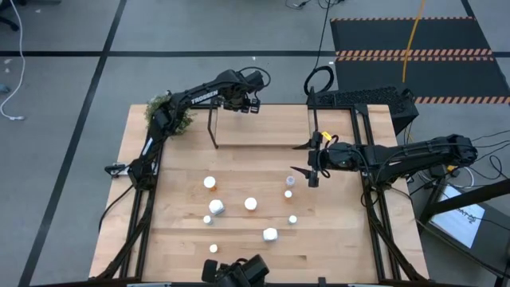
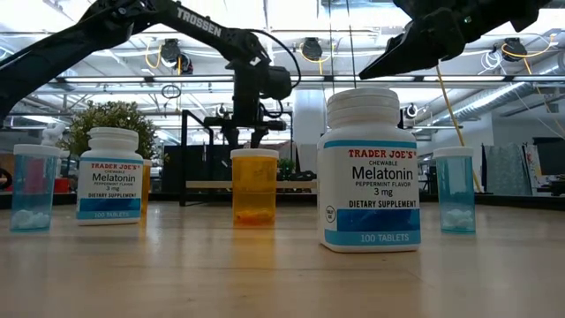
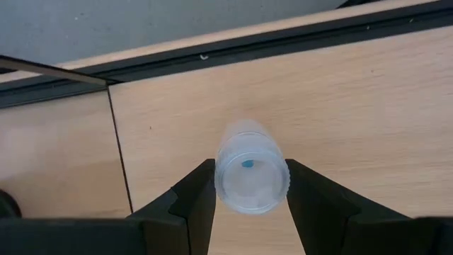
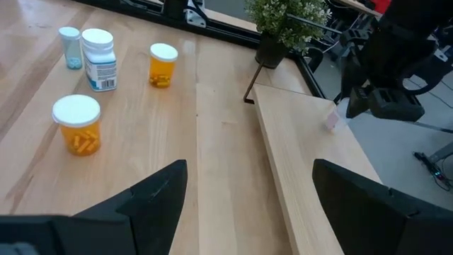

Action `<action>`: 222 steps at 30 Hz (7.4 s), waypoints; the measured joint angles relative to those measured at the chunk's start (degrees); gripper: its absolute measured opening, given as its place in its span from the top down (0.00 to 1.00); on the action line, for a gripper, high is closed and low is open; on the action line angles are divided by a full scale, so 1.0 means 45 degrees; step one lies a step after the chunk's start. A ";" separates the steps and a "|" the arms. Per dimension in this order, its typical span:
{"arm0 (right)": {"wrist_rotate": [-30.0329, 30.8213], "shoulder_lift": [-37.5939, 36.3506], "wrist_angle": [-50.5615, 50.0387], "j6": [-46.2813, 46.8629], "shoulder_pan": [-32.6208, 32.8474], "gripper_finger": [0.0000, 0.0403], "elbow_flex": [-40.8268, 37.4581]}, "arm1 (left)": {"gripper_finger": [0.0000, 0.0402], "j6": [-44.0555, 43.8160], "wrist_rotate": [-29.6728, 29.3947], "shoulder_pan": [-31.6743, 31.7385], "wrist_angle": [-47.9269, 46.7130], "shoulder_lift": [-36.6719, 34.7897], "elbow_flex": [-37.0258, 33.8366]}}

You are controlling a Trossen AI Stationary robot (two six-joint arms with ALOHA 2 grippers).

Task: Pick and place medicine bottles onto shelf by color
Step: Put the left transparent pill bottle on the shelf

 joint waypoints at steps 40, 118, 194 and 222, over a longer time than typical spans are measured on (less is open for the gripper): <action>-0.0005 0.0002 -0.0024 0.0002 0.0002 0.26 0.0000 | 0.50 0.0891 -0.0421 -0.0036 0.0005 -0.0117 0.1213; -0.1352 1.2792 0.1826 0.1473 -0.5306 0.65 1.0399 | 0.50 1.1257 -0.2482 -0.6436 1.5076 -1.9623 -1.8413; -0.4083 1.5493 -0.0289 0.1952 -0.7373 0.77 1.3430 | 0.50 1.3058 -0.2497 -0.6411 1.6319 -1.9623 -1.8399; -0.4621 1.5551 0.0221 0.2139 -0.7276 0.77 1.3430 | 0.50 1.3155 -0.2493 -0.6408 1.6625 -1.9623 -1.8399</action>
